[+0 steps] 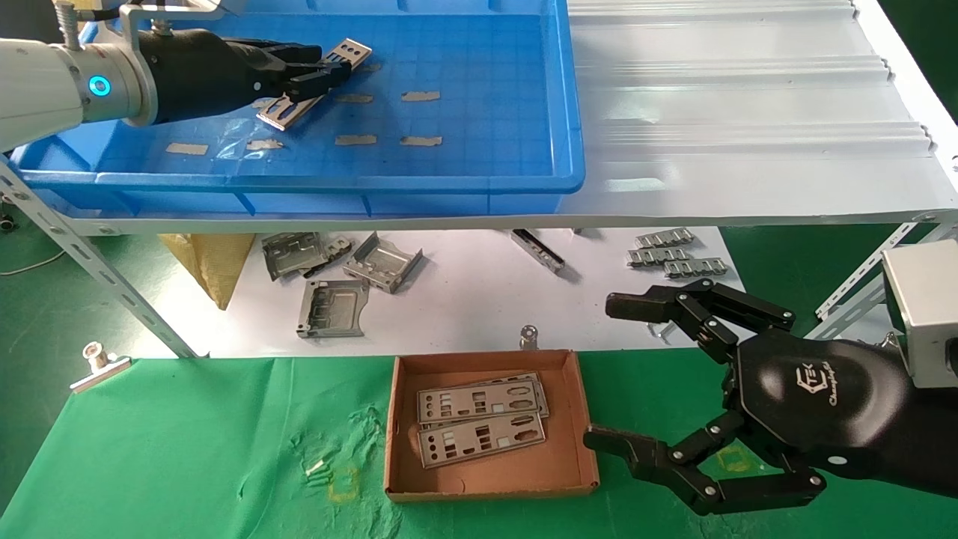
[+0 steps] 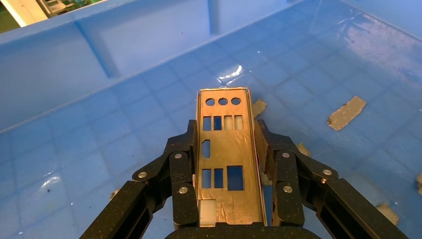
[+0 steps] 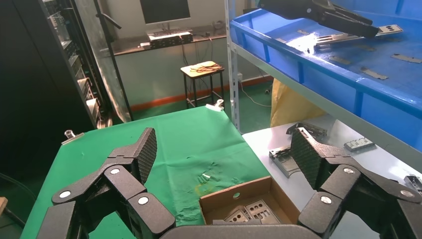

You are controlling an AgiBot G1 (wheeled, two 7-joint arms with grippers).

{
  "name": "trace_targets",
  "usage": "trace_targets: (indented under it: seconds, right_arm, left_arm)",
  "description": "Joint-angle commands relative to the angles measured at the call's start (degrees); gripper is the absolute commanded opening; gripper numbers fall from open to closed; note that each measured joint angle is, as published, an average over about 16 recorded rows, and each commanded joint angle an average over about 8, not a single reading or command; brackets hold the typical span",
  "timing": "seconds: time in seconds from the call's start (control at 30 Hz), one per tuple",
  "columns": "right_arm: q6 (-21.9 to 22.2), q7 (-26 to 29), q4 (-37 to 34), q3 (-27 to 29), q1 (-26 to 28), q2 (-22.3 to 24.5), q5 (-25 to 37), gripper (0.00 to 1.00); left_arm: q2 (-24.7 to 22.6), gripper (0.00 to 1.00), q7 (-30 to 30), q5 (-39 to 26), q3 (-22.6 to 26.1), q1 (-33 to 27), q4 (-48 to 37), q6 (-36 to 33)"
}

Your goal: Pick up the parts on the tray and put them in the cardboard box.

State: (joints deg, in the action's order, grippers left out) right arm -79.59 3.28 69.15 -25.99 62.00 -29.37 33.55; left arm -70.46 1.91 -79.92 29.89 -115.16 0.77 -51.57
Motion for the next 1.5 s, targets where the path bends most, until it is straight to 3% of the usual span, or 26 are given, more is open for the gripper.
trace_targets:
  seconds: [0.03,0.37,0.63,0.8,1.07,1.27,1.5]
  right_arm:
    - [0.0,0.0,0.0,0.0,0.0,0.0,0.0,1.00]
    - [0.0,0.0,0.0,0.0,0.0,0.0,0.0,1.00]
    - [0.0,0.0,0.0,0.0,0.0,0.0,0.0,1.00]
    - [0.0,0.0,0.0,0.0,0.0,0.0,0.0,1.00]
    - [0.0,0.0,0.0,0.0,0.0,0.0,0.0,1.00]
    - [0.0,0.0,0.0,0.0,0.0,0.0,0.0,1.00]
    - [0.0,0.0,0.0,0.0,0.0,0.0,0.0,1.00]
  left_arm:
    - [0.1,0.00,-0.1,0.2,-0.1,-0.1,0.0,-0.2]
    - [0.6,0.00,-1.1,1.4,-1.0,-1.0,0.6,-3.4]
    - [1.5,0.00,-2.3,2.3,-1.5,-2.2,1.7,-10.4]
    - [2.4,0.00,-3.7,2.6,-1.6,-2.9,2.8,-18.5]
    - [4.2,0.00,-8.3,3.9,-1.5,-3.0,6.4,-37.5]
    - [5.3,0.00,-9.6,6.4,1.3,1.0,14.3,-40.7]
    - [9.2,0.00,-7.9,14.8,8.5,10.1,28.6,-40.4]
